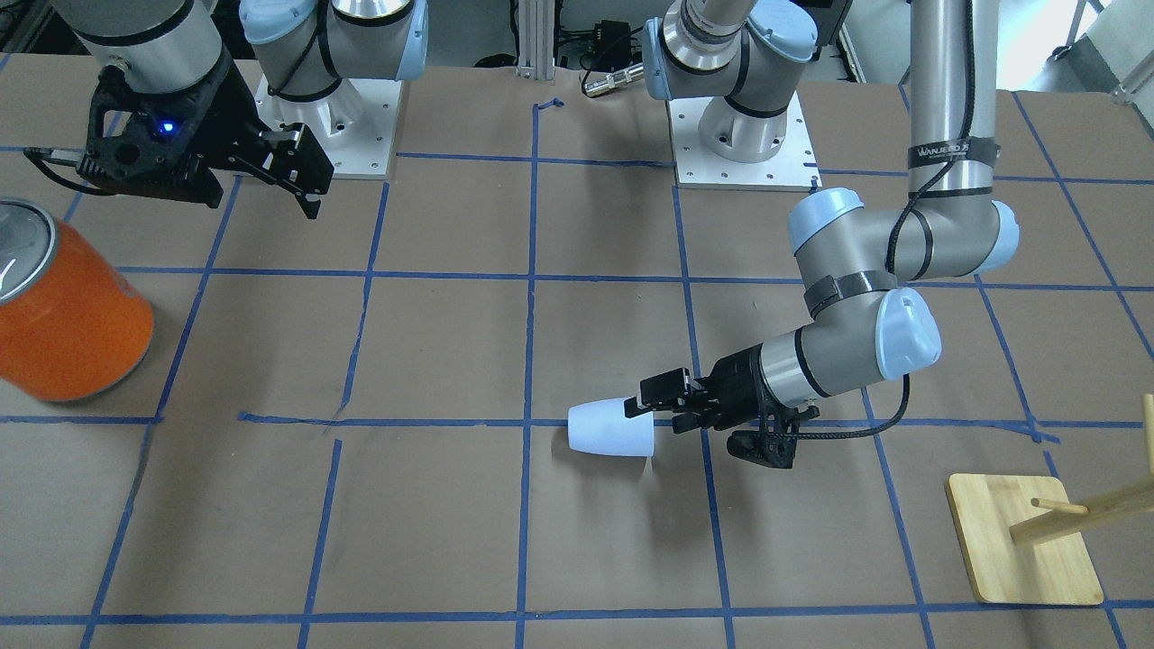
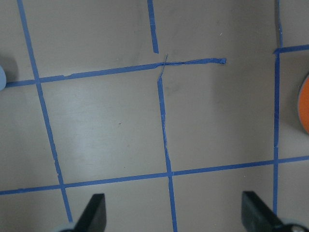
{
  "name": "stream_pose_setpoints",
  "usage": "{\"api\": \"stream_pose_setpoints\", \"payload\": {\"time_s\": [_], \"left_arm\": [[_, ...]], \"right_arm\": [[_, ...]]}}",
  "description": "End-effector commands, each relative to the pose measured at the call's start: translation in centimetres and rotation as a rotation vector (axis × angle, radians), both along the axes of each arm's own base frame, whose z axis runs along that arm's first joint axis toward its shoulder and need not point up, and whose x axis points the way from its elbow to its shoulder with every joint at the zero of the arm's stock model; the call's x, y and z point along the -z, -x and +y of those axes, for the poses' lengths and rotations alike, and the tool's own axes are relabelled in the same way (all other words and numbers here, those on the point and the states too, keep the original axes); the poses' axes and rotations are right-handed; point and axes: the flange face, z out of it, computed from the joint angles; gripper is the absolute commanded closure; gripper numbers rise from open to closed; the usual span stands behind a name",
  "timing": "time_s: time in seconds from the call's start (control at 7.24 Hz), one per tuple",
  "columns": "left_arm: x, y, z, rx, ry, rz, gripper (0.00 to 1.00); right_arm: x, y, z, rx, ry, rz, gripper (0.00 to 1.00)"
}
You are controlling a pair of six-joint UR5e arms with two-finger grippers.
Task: Flip cup
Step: 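Grasp the lying cup by its closed end with the left gripper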
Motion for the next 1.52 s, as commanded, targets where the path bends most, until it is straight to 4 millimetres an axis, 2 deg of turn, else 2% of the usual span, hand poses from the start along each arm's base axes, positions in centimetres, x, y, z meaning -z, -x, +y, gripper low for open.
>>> {"api": "stream_pose_setpoints", "payload": {"time_s": [0.0, 0.41, 0.69, 0.83, 0.97, 1.38], "left_arm": [[0.8, 0.6, 0.1, -0.010, -0.014, 0.067, 0.02], [1.7, 1.1, 0.0, -0.018, -0.030, 0.127, 0.02], [1.9, 2.0, 0.1, -0.006, -0.033, 0.136, 0.11], [1.7, 2.0, -0.1, -0.004, -0.011, 0.133, 0.41], [1.5, 2.0, -0.3, -0.003, 0.012, 0.132, 0.61], [0.8, 2.0, -0.5, -0.003, 0.028, 0.132, 0.99]], "right_arm": [[0.0, -0.1, 0.0, 0.001, 0.001, -0.006, 0.00], [0.0, -0.1, 0.0, 0.001, 0.001, -0.006, 0.00], [0.0, -0.1, 0.0, 0.001, 0.001, -0.006, 0.00], [0.1, -0.1, 0.0, -0.001, -0.001, -0.006, 0.00], [0.0, -0.1, 0.0, 0.001, 0.001, -0.007, 0.00], [0.1, -0.1, 0.0, -0.001, -0.001, -0.007, 0.00]]}}
